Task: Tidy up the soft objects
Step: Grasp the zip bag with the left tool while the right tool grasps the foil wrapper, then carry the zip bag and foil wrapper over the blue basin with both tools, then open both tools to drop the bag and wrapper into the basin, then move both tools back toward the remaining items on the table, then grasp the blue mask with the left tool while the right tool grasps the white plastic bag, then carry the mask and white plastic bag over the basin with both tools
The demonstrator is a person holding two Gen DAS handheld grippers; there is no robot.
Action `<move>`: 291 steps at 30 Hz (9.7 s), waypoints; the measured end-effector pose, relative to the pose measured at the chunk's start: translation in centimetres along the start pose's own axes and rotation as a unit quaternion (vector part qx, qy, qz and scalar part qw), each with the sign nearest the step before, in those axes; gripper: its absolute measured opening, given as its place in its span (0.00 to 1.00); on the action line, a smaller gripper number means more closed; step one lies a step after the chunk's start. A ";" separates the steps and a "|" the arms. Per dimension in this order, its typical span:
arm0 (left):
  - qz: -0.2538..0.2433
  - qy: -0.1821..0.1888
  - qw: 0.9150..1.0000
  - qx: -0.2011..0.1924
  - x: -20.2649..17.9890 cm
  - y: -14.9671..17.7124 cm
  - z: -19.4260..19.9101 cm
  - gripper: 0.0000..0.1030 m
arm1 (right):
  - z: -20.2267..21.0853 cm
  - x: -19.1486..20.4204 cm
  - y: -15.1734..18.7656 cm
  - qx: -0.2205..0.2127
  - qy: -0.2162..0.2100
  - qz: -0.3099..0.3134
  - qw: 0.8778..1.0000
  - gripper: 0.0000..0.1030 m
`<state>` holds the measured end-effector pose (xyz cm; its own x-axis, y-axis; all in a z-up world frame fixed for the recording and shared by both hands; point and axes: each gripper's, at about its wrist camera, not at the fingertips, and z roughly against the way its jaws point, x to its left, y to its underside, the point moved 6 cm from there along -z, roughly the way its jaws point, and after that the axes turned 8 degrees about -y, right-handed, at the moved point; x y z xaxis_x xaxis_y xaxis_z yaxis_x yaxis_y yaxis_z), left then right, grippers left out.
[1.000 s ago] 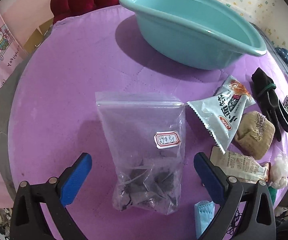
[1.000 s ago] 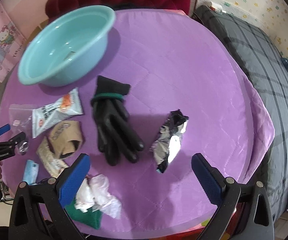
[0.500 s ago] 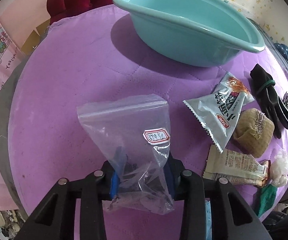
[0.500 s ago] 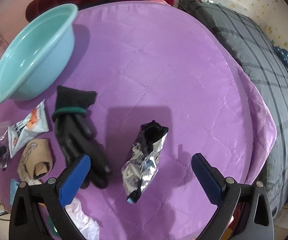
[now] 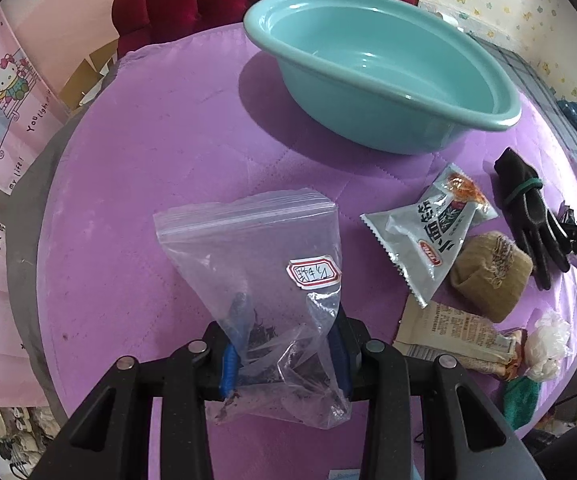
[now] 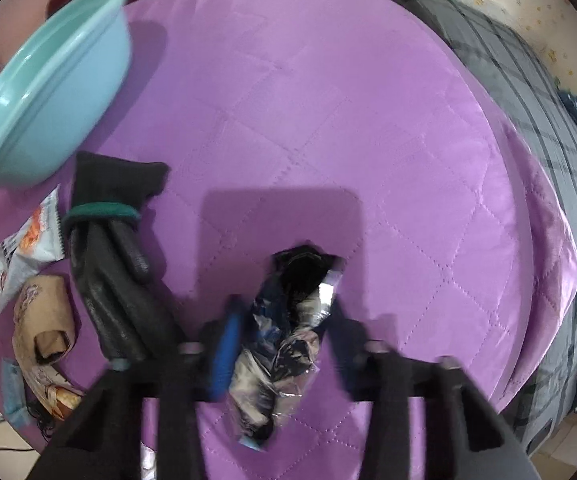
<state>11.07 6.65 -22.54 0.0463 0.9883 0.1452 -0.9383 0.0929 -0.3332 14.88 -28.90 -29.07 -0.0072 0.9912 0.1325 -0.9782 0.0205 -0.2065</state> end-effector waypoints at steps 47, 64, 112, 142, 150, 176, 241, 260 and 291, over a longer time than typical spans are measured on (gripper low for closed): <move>-0.033 0.054 0.993 -0.095 -3.5 -6.1 11.1 0.40 | 13.5 12.3 -3.9 -0.099 -0.078 0.132 0.983 0.17; -0.063 0.074 0.988 -0.117 -5.2 -12.6 10.5 0.40 | 14.1 16.6 -10.2 -0.116 -0.109 0.150 0.976 0.18; -0.051 0.074 0.991 -0.094 -7.6 -20.7 -2.0 0.96 | 1.6 18.7 -20.6 -0.085 -0.139 0.087 0.983 0.52; -0.036 0.028 0.988 -0.146 -5.3 -14.0 8.4 1.00 | 11.6 17.6 -12.7 -0.155 -0.089 0.114 0.977 1.00; -0.030 0.022 0.987 -0.156 -4.3 -11.2 10.9 1.00 | 13.9 17.0 -9.1 -0.154 -0.080 0.114 0.978 1.00; -0.023 0.028 0.987 -0.155 -3.5 -0.2 13.3 1.00 | 16.1 15.3 1.7 -0.159 -0.082 0.122 0.976 1.00; -0.039 0.046 0.998 0.004 -4.6 12.4 1.6 1.00 | 0.6 10.3 12.6 0.014 -0.075 0.091 0.993 1.00; -0.028 0.088 0.996 -0.013 -5.4 10.8 3.9 0.18 | 4.5 11.6 11.2 -0.024 -0.095 0.110 0.989 0.34; -0.054 0.096 0.989 -0.099 -6.5 3.7 10.5 0.18 | 11.2 13.3 6.7 -0.094 -0.097 0.155 0.979 0.34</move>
<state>3.72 -0.75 -14.94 0.2247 0.9743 0.0168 -0.8392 0.2022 -0.5048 5.91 -17.02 -17.81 -0.3549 0.9106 0.2119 -0.8670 -0.2357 -0.4390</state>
